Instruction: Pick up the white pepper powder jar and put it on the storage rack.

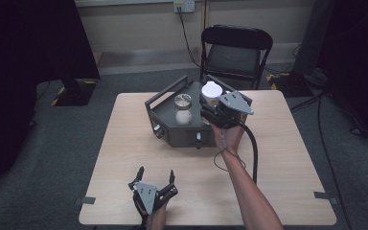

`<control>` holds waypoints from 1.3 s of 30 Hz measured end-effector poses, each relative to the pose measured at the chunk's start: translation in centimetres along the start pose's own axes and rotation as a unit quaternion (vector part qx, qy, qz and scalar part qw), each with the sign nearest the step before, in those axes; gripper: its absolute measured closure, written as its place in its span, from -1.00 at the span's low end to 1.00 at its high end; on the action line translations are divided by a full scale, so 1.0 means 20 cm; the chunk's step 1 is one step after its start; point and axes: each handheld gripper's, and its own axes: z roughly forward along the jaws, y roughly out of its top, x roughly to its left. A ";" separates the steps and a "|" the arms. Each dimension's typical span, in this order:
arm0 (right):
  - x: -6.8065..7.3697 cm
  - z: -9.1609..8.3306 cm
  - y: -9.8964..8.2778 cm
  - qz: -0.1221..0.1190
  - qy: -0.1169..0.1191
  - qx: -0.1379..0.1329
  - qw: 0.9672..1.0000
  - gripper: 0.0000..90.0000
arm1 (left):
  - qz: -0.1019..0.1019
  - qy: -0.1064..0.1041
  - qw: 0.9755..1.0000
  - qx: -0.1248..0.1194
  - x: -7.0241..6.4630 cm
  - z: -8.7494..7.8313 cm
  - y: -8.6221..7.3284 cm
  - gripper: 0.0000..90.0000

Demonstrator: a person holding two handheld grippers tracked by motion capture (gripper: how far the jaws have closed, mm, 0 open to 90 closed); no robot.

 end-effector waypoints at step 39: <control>0.00 0.09 -0.12 -0.007 -0.009 0.013 1.000 -0.33 | 0.001 -0.003 1.000 0.000 0.00 0.00 0.00 -1.00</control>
